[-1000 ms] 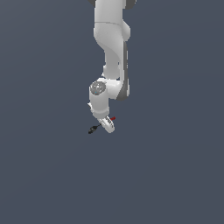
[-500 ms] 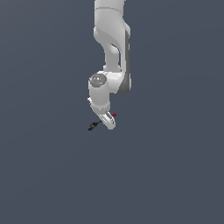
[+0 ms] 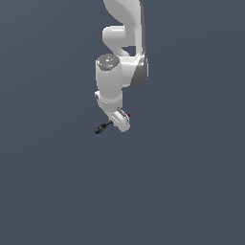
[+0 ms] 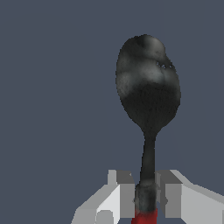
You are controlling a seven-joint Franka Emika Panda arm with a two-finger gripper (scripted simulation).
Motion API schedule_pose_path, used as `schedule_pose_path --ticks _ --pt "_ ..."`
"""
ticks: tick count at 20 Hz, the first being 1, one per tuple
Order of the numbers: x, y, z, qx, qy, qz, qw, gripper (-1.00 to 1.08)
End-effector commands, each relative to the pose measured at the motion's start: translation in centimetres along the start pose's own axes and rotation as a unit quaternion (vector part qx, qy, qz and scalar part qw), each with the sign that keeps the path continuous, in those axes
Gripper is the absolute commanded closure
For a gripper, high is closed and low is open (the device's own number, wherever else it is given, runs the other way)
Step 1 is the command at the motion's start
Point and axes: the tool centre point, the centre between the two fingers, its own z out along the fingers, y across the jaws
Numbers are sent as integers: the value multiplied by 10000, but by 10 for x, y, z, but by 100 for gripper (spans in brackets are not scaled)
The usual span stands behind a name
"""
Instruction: Pick up the object and move it to a goal position.
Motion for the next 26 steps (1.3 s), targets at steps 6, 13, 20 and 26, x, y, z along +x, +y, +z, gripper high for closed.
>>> schedule_pose_path --ticks 6,13,20,26 --pt "-4 -10 -82 -8 8 6 10000 108" --pt "-8 -21 -156 -10 10 8 10000 108" --pt "-10 -33 -221 -9 6 2 10000 108" --pt "-11 -40 -258 -6 1 -4 10000 108"
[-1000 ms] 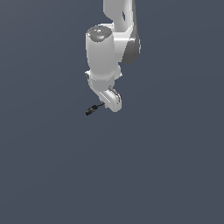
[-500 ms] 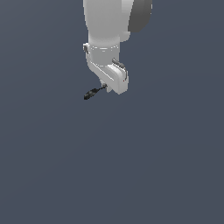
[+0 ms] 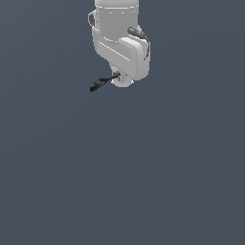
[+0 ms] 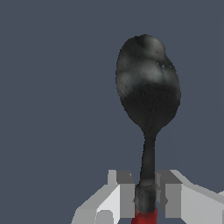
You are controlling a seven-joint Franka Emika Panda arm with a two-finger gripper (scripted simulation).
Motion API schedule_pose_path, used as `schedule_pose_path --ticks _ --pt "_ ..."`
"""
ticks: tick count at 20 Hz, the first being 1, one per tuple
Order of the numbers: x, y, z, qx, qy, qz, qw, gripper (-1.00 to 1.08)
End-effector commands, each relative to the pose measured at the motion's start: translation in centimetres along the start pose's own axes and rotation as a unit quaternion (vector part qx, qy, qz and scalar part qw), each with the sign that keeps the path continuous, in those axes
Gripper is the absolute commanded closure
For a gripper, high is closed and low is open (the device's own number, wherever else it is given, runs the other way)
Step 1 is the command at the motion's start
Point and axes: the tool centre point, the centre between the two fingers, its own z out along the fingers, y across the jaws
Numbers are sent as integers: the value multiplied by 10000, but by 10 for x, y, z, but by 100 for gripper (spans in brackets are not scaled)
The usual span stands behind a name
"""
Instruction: Pick up the object and move it to a goal position.
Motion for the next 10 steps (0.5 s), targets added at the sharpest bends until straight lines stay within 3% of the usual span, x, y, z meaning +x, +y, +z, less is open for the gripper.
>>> schedule_pose_path --ticks 1,10 --pt "0 -2 -12 -4 -4 0 10000 108" --pt "0 -7 -29 -3 -6 -3 10000 108"
